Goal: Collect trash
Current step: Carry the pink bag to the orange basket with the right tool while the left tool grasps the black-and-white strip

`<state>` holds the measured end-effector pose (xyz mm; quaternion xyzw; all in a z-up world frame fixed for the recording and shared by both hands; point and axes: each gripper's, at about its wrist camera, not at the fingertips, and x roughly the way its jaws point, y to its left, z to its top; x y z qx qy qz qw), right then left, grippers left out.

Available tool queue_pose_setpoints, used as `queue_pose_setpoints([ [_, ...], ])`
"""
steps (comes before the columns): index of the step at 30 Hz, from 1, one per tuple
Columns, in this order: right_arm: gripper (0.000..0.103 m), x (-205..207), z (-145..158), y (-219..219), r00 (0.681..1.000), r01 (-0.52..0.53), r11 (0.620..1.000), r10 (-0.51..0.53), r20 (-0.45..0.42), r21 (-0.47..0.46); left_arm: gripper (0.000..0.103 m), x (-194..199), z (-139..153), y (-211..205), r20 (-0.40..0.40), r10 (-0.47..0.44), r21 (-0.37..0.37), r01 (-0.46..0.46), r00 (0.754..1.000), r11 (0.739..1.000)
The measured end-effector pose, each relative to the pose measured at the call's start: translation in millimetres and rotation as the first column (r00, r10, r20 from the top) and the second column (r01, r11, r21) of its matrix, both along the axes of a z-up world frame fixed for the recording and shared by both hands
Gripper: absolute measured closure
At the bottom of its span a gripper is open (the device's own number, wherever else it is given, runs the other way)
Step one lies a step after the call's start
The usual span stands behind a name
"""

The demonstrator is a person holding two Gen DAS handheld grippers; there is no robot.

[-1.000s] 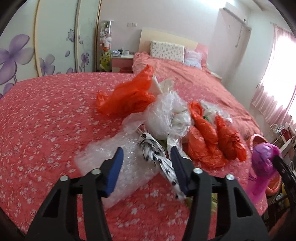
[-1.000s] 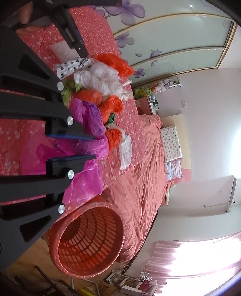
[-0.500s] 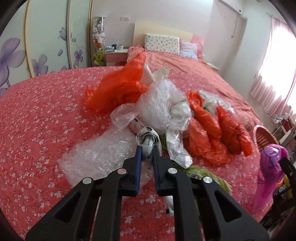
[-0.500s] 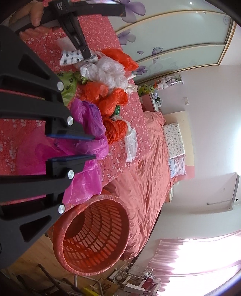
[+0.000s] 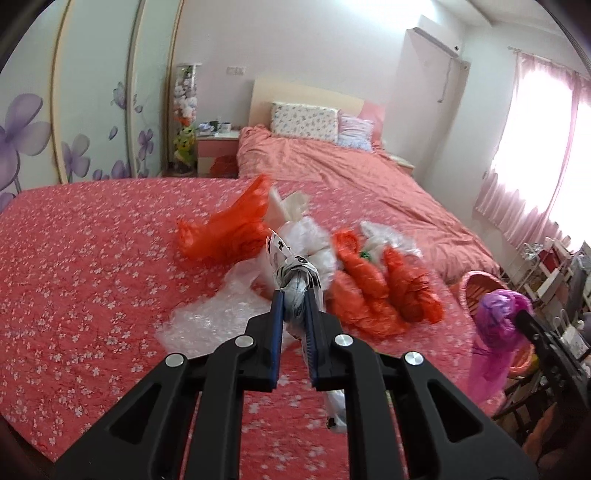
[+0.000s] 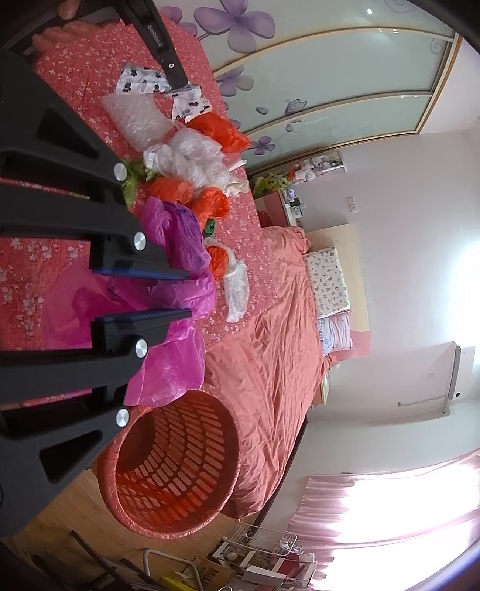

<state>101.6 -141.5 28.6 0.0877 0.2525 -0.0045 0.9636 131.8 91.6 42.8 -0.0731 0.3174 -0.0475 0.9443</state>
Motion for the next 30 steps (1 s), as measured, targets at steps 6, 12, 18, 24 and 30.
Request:
queue_pose_setpoints([
  [6,0.087,-7.2,7.4,-18.1,0.999,0.038,0.999,-0.038,0.026,0.005,0.092,-4.7,15.9,-31.2,0.036,-0.088,-0.026,0.089,0.995,0.996],
  [12,0.087,-9.8,13.8,-47.5,0.993,0.107,0.994,-0.107,0.046,0.012,0.092,2.9,20.0,-77.1,0.048,-0.202,-0.045,0.204,0.978,0.978],
  [18,0.087,-6.2,15.5,-86.1,0.980,0.189,0.982,-0.190,0.061,0.018,0.092,21.9,11.9,-125.4,0.051,-0.306,-0.057,0.308,0.951,0.950],
  [24,0.087,4.4,10.8,-130.8,0.960,0.272,0.962,-0.273,0.064,0.027,0.092,41.0,4.4,-175.2,0.052,-0.403,-0.069,0.406,0.914,0.912],
  [30,0.087,19.1,0.7,-172.6,0.940,0.333,0.941,-0.336,0.061,0.054,0.092,53.7,-2.2,-225.0,0.053,-0.493,-0.068,0.496,0.868,0.866],
])
